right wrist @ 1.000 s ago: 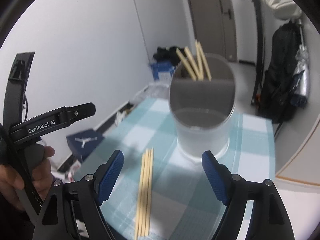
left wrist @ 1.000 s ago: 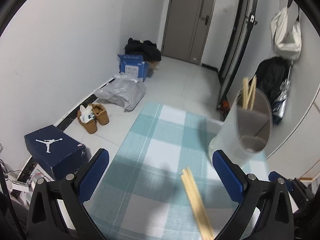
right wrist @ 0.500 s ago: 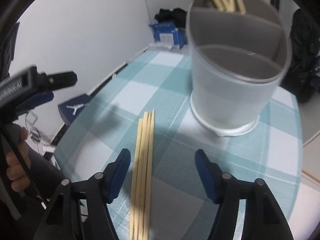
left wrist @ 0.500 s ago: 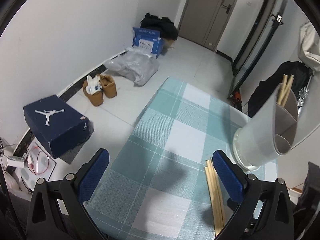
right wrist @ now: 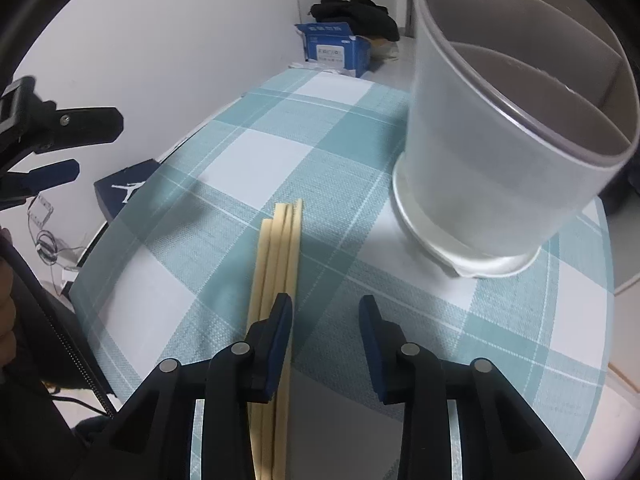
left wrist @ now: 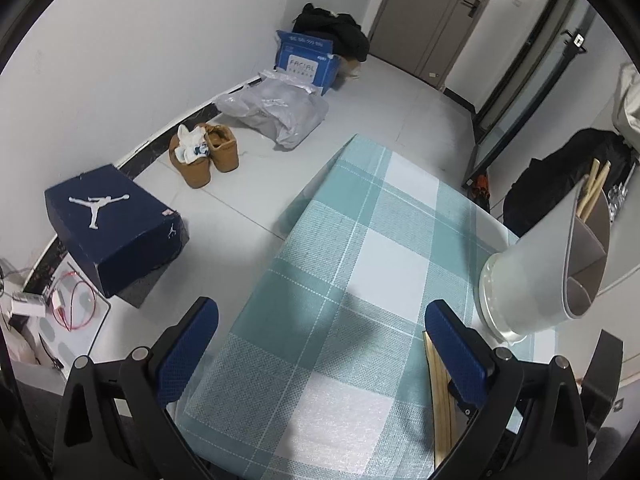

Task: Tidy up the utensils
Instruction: 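Lower the right gripper onto a wooden chopstick and close on it, then lift the chopstick toward the holder with the right gripper while the left gripper lowers to the chopsticks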

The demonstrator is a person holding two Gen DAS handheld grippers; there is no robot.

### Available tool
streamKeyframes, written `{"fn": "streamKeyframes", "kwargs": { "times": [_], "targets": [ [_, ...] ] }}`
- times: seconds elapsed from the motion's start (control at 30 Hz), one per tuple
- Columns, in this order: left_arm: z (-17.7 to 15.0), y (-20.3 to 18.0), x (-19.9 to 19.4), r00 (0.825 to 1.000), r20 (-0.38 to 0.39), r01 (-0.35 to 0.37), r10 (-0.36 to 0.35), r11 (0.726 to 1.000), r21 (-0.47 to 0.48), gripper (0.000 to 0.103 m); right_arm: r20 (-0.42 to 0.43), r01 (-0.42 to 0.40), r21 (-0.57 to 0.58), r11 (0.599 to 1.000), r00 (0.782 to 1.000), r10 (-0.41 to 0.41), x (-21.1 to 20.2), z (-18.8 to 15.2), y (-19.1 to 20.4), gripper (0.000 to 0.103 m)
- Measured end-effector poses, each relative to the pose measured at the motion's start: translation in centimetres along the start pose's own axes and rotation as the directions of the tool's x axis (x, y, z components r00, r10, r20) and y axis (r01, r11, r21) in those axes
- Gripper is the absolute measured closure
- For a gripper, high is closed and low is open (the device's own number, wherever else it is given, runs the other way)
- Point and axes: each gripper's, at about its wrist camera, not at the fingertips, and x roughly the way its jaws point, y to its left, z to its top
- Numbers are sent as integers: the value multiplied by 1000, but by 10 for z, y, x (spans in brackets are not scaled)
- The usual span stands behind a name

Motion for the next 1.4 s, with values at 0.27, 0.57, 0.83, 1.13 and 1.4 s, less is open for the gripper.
{"fn": "streamKeyframes", "kwargs": {
  "times": [0.27, 0.57, 0.83, 1.13, 1.4],
  "targets": [
    [0, 0, -4, 1000, 12, -11, 11, 1000, 8, 2, 9, 22, -56, 998, 1000, -21, 2, 6, 12, 85],
    [-1, 7, -8, 1000, 20, -18, 18, 1000, -22, 2, -43, 14, -88, 996, 999, -18, 4, 7, 17, 98],
    [7, 9, -15, 1000, 24, 14, -13, 998, -54, 2, -133, -4, -94, 996, 991, -8, -20, -16, -1, 98],
    [2, 1, -13, 999, 36, -14, 15, 1000, -21, 2, -180, -70, -56, 996, 982, 59, -21, -21, -18, 87],
    [-5, 1, -1, 1000, -8, 2, -2, 1000, -1, 2, -115, -71, -90, 993, 991, 61, -3, 3, -8, 94]
  ]
}}
